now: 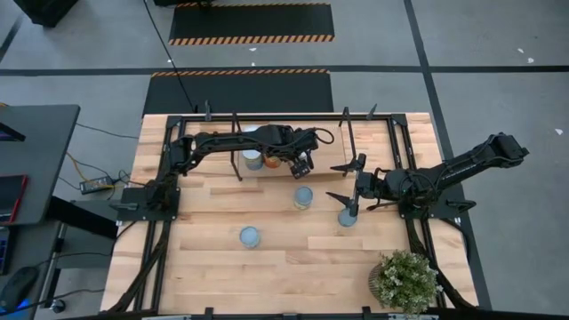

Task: Pick and place cans onto a shelf
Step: Put the canned corn on the shelf

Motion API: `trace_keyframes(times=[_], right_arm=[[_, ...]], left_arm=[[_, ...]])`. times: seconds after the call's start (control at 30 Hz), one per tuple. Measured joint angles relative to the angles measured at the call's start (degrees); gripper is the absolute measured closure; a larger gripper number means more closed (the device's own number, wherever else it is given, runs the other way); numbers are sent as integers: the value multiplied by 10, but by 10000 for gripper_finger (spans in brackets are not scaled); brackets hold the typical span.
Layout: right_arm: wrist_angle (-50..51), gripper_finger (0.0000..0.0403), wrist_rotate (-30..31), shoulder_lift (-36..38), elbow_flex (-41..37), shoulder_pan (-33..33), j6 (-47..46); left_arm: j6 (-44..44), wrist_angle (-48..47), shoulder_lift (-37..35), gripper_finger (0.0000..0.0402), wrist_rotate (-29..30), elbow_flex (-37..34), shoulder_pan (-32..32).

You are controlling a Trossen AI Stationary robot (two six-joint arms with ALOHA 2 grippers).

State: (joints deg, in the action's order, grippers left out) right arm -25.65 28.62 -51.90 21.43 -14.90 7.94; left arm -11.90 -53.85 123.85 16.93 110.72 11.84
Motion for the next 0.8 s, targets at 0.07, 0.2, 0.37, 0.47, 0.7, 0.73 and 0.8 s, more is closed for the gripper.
trace_keyframes(times=[0.07, 0.2, 0.37, 0.47, 0.7, 0.73, 0.8], right_arm=[[0, 31, 0, 0, 0, 0, -1], [0, 31, 0, 0, 0, 0, 1], [0, 31, 0, 0, 0, 0, 5], [0, 31, 0, 0, 0, 0, 6], [0, 31, 0, 0, 0, 0, -2], [0, 31, -1, 0, 0, 0, -2], [0, 31, -2, 0, 0, 0, -2]], left_arm=[[7, -1, 0, 44, 0, 0, 0], [13, -3, 0, 44, -2, 0, 1], [21, -7, 0, 44, -6, 0, 3], [26, -12, 0, 44, -6, 0, 2], [21, -22, -1, 44, 2, 0, -1], [21, -22, -1, 44, 4, 0, -2], [22, -22, -1, 44, 4, 0, -1]])
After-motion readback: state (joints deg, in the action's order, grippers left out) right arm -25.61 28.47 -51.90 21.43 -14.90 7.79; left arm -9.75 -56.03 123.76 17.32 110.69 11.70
